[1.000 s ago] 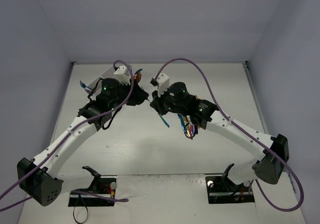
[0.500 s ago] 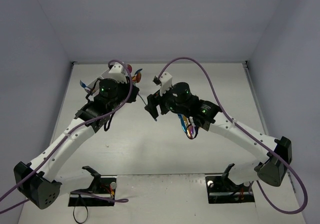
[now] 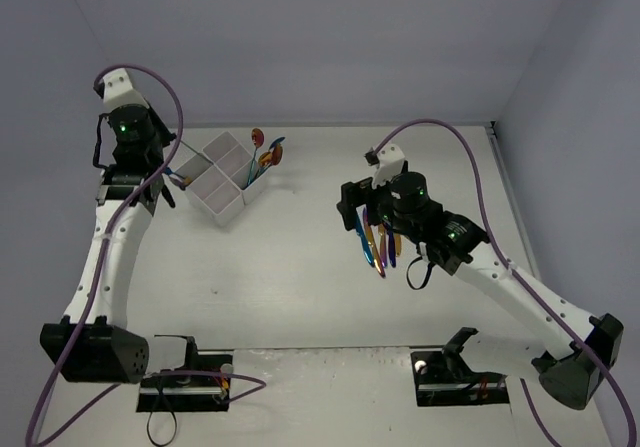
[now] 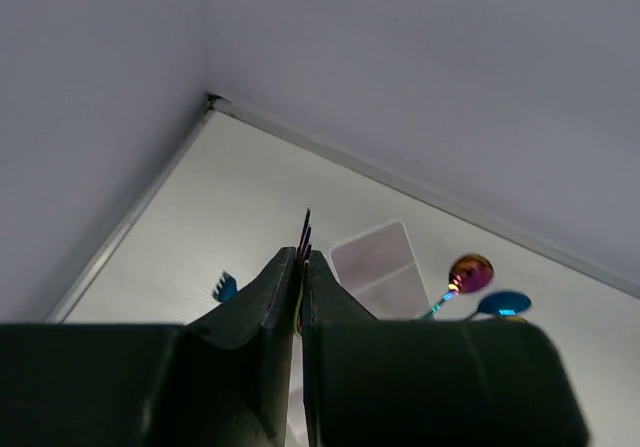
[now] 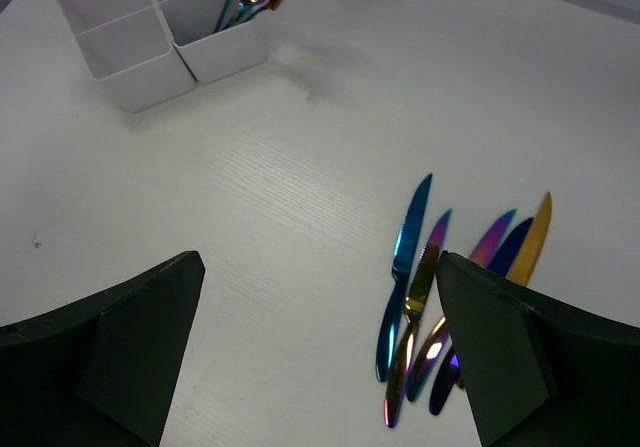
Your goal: Sort the eating utensils into containers
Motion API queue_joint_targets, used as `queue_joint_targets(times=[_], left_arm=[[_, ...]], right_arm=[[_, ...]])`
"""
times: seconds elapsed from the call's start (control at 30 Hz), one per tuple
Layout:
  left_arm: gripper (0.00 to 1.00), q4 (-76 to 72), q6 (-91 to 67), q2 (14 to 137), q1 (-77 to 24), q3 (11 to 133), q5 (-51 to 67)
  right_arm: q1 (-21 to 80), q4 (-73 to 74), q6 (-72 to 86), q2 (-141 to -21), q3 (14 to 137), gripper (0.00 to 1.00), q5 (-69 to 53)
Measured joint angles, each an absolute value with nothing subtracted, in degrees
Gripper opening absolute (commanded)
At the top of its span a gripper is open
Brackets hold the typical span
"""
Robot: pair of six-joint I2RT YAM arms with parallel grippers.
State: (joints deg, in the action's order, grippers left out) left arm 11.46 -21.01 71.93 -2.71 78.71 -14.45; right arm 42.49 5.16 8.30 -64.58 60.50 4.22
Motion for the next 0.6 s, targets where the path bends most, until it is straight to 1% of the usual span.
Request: queue_joint_targets(times=[0.13, 0.37, 0.6], left_arm=[[0.0, 8.2, -20.0, 78.4, -0.9, 81.6, -15.7], [0.0, 2.4, -18.8, 87.6, 1.5, 81.1, -17.6], [0.0, -3.1, -18.2, 89.5, 3.5, 75.7, -20.1]], right_arm=[[40.5, 6.5, 8.8, -62.1, 58.6, 1.0, 4.7], [40.1, 7.8, 8.8, -61.1, 57.1, 1.0, 5.2], [39.8, 8.2, 8.8, -61.2, 56.0, 1.0, 5.7]])
